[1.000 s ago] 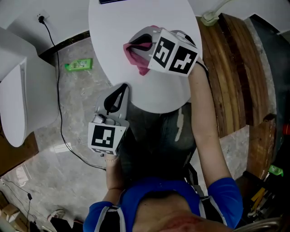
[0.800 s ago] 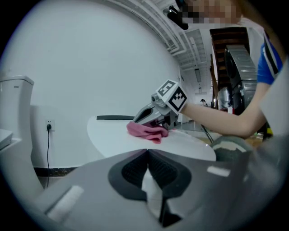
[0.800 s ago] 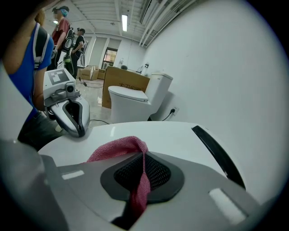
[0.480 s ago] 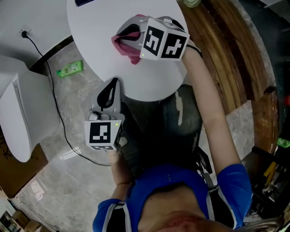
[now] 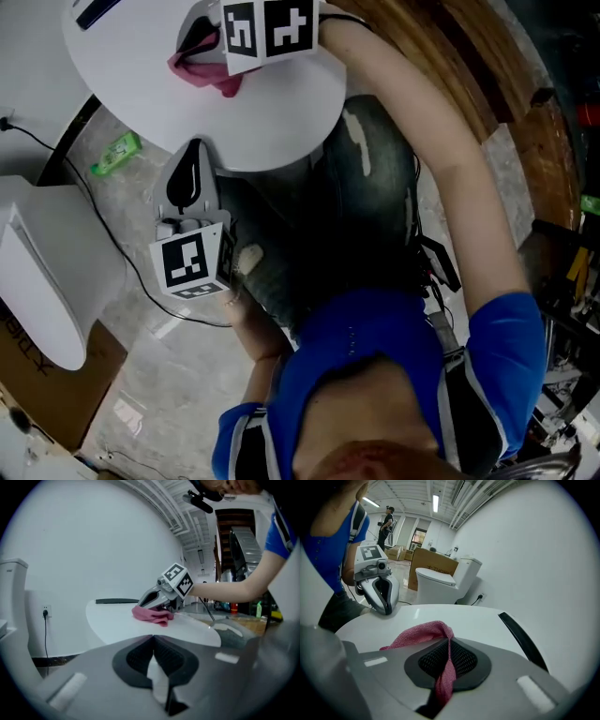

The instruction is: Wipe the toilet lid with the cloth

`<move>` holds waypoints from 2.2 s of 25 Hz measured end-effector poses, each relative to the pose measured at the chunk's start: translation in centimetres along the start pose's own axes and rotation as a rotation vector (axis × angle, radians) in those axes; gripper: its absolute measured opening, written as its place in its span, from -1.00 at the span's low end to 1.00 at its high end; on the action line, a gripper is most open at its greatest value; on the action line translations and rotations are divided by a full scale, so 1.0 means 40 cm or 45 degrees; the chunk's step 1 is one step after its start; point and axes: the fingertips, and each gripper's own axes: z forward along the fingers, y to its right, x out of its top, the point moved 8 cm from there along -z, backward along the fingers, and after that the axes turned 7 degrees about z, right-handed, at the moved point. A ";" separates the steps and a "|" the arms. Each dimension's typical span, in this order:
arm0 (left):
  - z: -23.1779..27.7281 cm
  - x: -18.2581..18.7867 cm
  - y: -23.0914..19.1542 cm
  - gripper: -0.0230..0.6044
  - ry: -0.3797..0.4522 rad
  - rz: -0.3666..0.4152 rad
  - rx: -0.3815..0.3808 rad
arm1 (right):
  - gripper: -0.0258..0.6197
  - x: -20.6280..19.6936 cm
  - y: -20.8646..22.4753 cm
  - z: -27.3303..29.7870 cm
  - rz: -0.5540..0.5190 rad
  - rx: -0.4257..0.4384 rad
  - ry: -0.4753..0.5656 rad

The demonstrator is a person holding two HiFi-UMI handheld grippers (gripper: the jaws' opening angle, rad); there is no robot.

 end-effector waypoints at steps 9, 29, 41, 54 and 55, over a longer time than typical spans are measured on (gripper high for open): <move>0.012 -0.009 -0.013 -0.92 0.016 -0.027 -0.070 | -0.89 -0.019 0.033 0.042 -0.206 -0.091 0.086; 0.012 -0.006 -0.022 -0.92 -0.009 -0.025 -0.050 | -0.89 0.007 0.002 0.011 -0.051 -0.006 0.076; 0.019 0.000 -0.026 -0.92 -0.002 -0.061 -0.115 | -0.89 0.009 0.010 0.003 -0.049 -0.043 0.058; 0.018 -0.011 -0.043 -0.92 0.016 -0.061 -0.130 | -0.89 -0.033 0.029 -0.015 -0.018 -0.085 0.081; 0.017 -0.013 -0.046 -0.92 0.020 -0.064 -0.136 | -0.89 -0.033 0.030 -0.014 -0.015 -0.085 0.079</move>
